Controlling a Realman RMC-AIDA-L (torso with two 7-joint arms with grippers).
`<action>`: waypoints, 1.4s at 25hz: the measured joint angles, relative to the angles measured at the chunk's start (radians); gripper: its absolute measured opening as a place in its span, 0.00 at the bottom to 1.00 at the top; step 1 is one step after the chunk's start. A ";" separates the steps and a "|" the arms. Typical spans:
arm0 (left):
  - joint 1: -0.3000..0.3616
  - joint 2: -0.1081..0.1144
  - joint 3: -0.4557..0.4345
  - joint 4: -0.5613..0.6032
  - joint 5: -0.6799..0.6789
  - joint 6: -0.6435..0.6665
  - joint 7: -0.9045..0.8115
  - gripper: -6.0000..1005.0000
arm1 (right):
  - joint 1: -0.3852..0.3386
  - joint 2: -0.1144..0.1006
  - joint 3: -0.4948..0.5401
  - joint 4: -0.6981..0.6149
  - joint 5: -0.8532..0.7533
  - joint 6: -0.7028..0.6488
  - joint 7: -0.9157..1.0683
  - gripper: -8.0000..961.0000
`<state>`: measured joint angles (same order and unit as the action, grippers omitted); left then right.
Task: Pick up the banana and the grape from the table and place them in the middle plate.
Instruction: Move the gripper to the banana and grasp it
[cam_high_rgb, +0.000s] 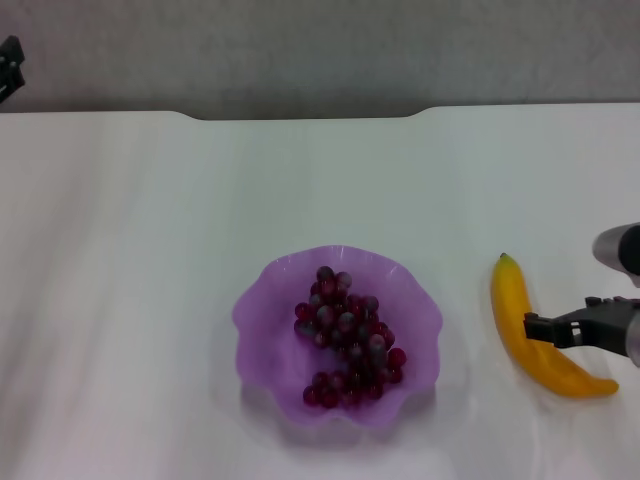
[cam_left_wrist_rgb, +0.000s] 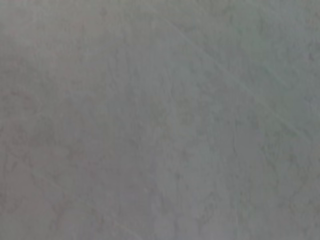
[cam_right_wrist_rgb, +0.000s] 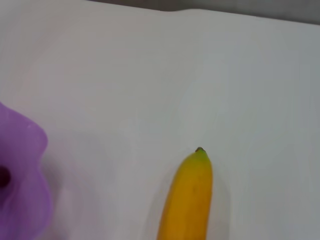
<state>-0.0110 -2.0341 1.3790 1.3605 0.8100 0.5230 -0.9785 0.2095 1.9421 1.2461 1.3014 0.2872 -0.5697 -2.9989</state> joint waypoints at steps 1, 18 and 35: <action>0.000 0.000 0.000 0.000 0.000 0.000 0.000 0.88 | 0.005 0.000 -0.004 -0.004 0.000 0.002 0.000 0.91; 0.000 0.000 0.002 0.001 0.000 0.000 0.000 0.88 | 0.061 0.014 -0.031 -0.097 -0.005 0.025 -0.001 0.91; 0.005 0.000 0.011 0.015 0.000 0.001 -0.002 0.88 | 0.114 0.026 -0.039 -0.206 0.001 0.079 -0.001 0.91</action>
<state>-0.0056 -2.0341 1.3897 1.3756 0.8099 0.5243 -0.9801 0.3236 1.9681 1.2069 1.0953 0.2884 -0.4906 -2.9999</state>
